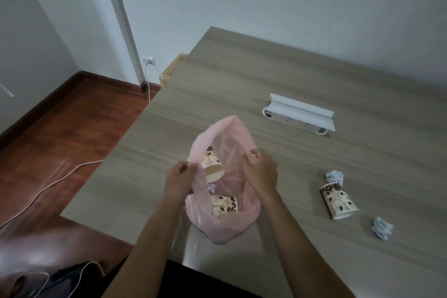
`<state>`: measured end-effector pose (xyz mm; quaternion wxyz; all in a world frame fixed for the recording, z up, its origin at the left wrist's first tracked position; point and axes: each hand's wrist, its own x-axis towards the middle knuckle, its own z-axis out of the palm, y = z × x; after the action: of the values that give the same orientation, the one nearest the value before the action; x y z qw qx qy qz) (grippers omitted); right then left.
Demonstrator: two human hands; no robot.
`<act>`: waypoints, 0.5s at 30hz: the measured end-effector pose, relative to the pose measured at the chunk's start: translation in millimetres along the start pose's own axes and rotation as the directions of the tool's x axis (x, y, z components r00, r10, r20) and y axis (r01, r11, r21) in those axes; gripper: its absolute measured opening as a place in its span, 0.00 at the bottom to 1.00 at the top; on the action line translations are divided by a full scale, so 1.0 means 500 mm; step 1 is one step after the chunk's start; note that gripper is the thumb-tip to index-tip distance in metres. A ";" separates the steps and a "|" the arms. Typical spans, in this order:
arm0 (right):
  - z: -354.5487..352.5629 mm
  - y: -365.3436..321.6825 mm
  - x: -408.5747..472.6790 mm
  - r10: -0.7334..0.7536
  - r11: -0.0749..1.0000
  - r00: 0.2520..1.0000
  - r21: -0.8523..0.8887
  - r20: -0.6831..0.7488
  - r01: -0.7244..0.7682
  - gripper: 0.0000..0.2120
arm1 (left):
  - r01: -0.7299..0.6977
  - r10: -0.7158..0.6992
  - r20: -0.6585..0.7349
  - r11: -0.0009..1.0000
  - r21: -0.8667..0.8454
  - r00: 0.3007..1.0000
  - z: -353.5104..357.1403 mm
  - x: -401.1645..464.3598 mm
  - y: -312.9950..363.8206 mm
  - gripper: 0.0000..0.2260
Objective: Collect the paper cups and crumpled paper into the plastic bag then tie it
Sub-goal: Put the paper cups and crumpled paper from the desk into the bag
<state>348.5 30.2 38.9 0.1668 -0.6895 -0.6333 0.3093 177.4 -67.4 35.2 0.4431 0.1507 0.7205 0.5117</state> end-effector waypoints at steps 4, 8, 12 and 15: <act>-0.010 0.113 -0.020 0.367 0.919 0.920 0.102 0.134 -0.381 0.25 | 0.024 -0.024 0.011 1.000 0.017 1.000 0.007 -0.007 -0.013 0.05; -0.063 0.172 -0.028 0.272 0.896 0.956 0.332 0.114 -0.295 0.10 | -0.114 0.125 -0.051 0.977 0.178 0.991 0.018 -0.030 0.009 0.06; -0.180 0.106 -0.077 0.134 0.911 0.975 0.410 -0.175 -0.052 0.10 | -0.276 0.338 -0.119 0.890 0.364 0.934 0.024 -0.071 0.068 0.07; -0.244 0.082 -0.112 -0.032 0.945 0.969 0.309 -0.244 0.109 0.11 | -0.352 0.424 -0.112 0.850 0.392 0.899 0.024 -0.101 0.089 0.08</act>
<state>457.6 -10.6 117.5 0.3616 -0.6616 -0.5749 0.3178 204.9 -74.7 97.4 0.2221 0.3220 0.7962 0.4616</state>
